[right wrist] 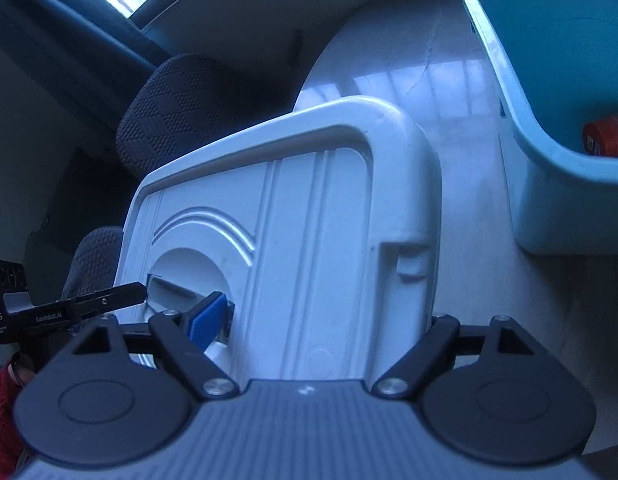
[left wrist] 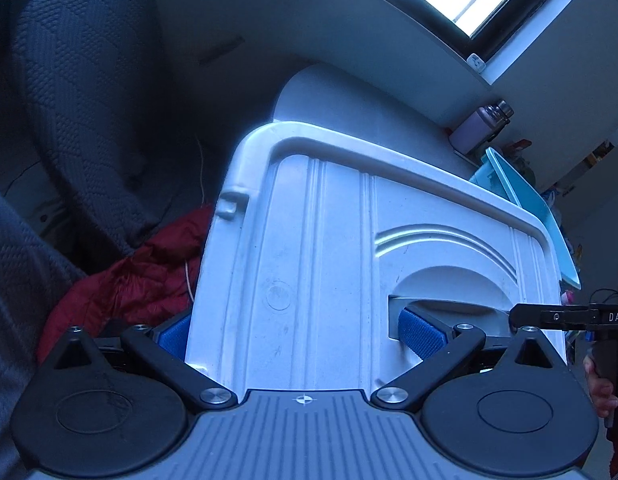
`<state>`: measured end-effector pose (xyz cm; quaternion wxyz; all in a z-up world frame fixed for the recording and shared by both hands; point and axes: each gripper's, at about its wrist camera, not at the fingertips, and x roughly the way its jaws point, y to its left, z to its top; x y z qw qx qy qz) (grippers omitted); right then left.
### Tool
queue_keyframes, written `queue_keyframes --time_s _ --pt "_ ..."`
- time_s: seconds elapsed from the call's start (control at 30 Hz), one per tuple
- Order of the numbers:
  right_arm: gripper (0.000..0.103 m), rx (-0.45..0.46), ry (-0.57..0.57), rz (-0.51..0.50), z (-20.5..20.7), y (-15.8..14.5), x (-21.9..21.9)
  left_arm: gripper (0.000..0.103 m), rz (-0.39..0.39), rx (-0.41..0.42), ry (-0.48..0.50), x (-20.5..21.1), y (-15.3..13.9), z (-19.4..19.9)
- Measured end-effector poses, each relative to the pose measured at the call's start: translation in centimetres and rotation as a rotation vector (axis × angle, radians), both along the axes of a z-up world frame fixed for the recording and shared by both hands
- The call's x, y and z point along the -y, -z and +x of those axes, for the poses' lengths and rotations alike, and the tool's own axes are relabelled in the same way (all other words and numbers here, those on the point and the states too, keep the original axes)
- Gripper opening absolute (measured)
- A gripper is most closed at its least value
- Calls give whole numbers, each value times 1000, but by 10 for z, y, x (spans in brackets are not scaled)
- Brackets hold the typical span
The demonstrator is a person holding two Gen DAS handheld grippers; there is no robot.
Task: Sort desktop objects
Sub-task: 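Carry the white lid with both tools toward the teal tub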
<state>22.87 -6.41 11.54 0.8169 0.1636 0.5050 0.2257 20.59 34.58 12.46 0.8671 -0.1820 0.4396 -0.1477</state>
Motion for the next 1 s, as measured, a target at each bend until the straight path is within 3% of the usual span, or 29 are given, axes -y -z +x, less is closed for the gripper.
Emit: queue_keyframes --time_s 0.47,1.0 --pt "84 5 -68 28 -97 23 41 103 28 13 -98 61 10 -148" --pt "84 59 -17 40 -135 19 51 102 37 76 -48 94 2 -193"
